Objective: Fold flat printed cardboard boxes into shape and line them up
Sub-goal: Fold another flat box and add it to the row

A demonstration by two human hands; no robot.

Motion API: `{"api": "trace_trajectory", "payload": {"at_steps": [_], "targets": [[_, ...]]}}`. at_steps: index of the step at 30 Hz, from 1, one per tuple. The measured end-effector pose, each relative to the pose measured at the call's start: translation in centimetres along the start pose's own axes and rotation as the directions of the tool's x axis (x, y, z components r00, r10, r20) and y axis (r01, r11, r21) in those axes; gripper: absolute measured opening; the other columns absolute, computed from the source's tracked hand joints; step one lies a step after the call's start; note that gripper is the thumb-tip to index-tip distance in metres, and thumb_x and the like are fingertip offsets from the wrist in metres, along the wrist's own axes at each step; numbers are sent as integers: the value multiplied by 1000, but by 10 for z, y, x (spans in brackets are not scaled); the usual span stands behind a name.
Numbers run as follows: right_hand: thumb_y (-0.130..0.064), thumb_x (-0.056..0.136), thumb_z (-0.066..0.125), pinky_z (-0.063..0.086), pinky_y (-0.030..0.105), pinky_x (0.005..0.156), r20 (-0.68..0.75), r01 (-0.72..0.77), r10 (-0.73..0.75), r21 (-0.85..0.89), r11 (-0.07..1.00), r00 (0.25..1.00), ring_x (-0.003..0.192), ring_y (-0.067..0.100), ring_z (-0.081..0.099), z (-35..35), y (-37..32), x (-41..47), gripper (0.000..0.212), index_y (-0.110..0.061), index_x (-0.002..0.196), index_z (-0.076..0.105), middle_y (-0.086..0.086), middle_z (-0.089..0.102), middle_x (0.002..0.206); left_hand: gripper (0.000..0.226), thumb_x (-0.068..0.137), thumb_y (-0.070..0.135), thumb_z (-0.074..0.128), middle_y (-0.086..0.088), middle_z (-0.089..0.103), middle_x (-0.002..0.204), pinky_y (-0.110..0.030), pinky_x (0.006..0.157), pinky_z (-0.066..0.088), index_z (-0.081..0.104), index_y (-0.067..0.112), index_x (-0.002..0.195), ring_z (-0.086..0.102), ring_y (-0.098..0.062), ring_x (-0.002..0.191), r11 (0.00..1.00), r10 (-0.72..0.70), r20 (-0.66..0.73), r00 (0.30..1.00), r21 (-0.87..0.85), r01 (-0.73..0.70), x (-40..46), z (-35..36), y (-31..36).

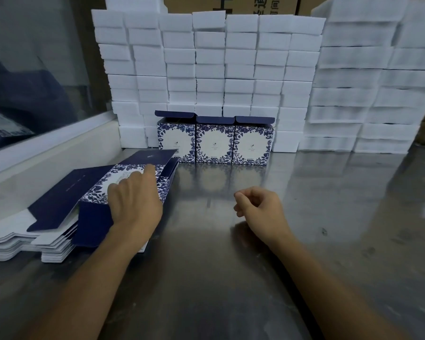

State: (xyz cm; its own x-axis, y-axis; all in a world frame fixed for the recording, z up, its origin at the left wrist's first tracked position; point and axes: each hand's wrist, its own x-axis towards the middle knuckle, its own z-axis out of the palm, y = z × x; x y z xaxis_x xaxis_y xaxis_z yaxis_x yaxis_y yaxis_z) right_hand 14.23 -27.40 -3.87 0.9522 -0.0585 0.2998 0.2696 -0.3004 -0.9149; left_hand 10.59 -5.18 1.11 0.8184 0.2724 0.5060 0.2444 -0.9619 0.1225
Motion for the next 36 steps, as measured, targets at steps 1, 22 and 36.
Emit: {"api": "trace_trajectory", "payload": {"at_steps": [1,22,36], "targets": [[-16,95,63,59,37,73,4,6,-6,-4,1000,1000,63,14,67,0,-1,-1,19,-17,78,70,2,71,66,30,82,-1,63,-11,63,94,-36,67,32,53,11,107,58,-31,84,1000,0,-19,1000,-2,0,-1,-1,1],[-46,98,55,47,23,61,212,-187,115,357,915,970,69,16,70,2,-26,-8,33,-19,93,73,4,75,79,51,95,-5,26,-5,51,58,-35,63,25,75,4,89,46,-26,57,802,441,-644,625,-29,-597,-25,-5,39],[-23,104,52,53,20,61,-407,-46,245,440,897,880,74,7,70,-14,-6,10,16,-15,113,61,-2,73,93,29,94,48,51,8,52,62,-32,58,46,54,22,82,55,-16,60,778,524,-85,848,-358,-516,-34,21,43]]}}
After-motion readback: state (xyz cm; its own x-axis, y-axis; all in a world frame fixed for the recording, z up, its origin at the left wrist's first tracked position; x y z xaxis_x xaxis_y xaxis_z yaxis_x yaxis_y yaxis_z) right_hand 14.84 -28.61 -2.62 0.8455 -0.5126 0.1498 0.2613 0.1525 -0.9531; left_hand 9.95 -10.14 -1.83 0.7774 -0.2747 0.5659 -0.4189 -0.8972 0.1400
